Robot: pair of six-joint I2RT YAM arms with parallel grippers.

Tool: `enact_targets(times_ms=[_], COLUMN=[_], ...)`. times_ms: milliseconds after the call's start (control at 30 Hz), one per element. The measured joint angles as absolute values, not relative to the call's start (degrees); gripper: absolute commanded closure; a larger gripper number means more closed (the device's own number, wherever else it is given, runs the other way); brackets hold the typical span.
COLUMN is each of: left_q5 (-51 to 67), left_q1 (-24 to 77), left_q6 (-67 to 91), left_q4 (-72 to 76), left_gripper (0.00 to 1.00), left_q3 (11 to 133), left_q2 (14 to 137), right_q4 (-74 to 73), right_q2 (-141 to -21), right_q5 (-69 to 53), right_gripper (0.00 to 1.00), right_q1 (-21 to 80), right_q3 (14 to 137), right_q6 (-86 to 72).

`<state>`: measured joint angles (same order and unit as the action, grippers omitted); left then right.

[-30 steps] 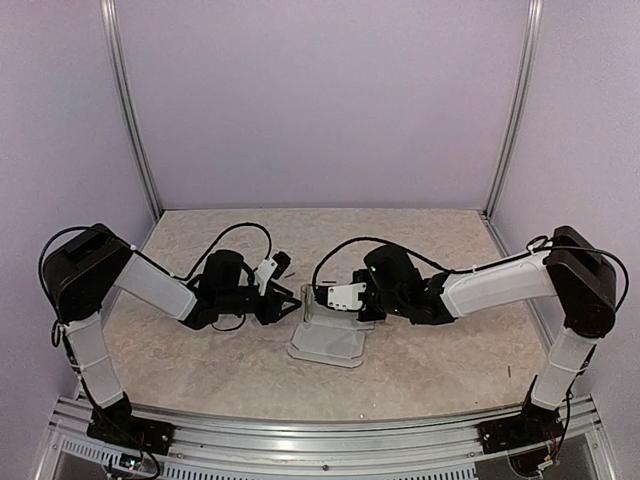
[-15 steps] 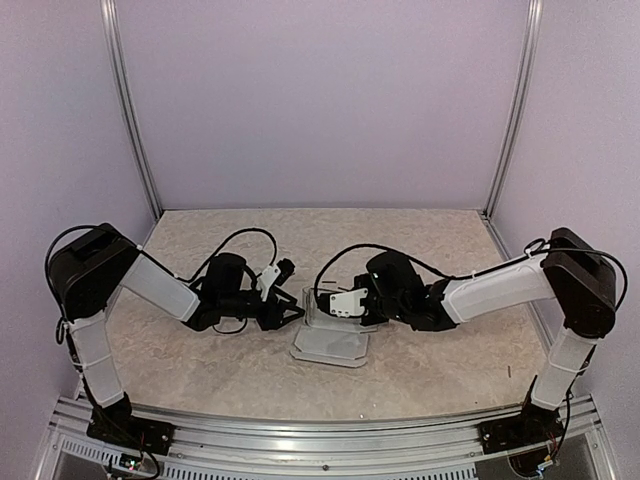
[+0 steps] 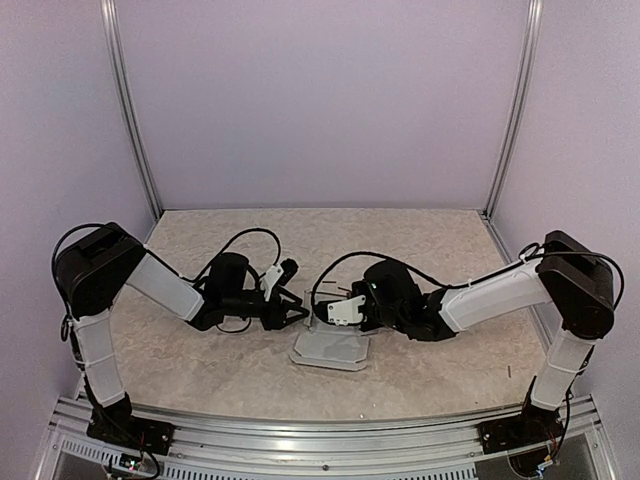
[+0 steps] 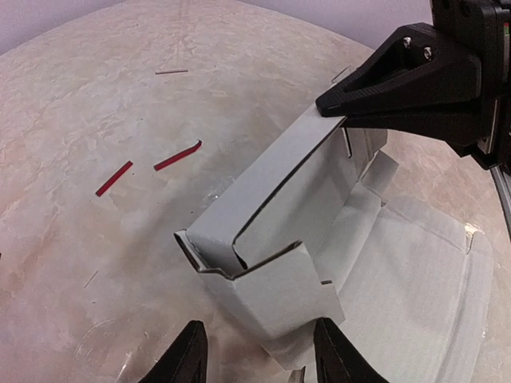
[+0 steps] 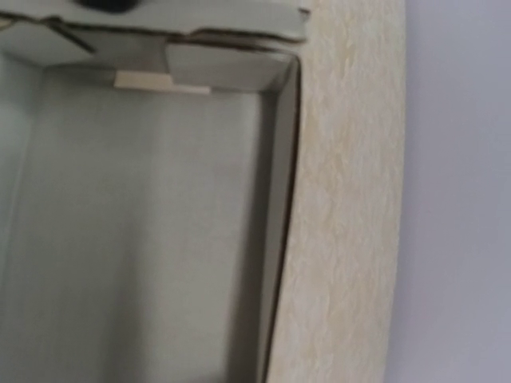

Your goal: Fold the paper box

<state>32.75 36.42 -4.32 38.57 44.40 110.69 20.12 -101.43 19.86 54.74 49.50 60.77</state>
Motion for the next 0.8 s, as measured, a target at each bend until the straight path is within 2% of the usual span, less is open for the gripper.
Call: enact_targets(times_ms=[400,800], left_q5=[29.54,35.83], left_q1=[36.40,35.33], left_q6=[-2.70,-0.67], left_q4=[39.00,39.88], left_gripper=[0.50,0.51], left_q3=[45.04,45.69], left_q2=[111.02,111.63], right_q4=[23.11,28.05], right_q2=[-101.43,-101.43], right_q5=[22.79,25.23], right_gripper=[1.00,1.00], right_q1=[55.61,57.32], right_q3=[48.40,45.69], right_q6=[62.65,65.12])
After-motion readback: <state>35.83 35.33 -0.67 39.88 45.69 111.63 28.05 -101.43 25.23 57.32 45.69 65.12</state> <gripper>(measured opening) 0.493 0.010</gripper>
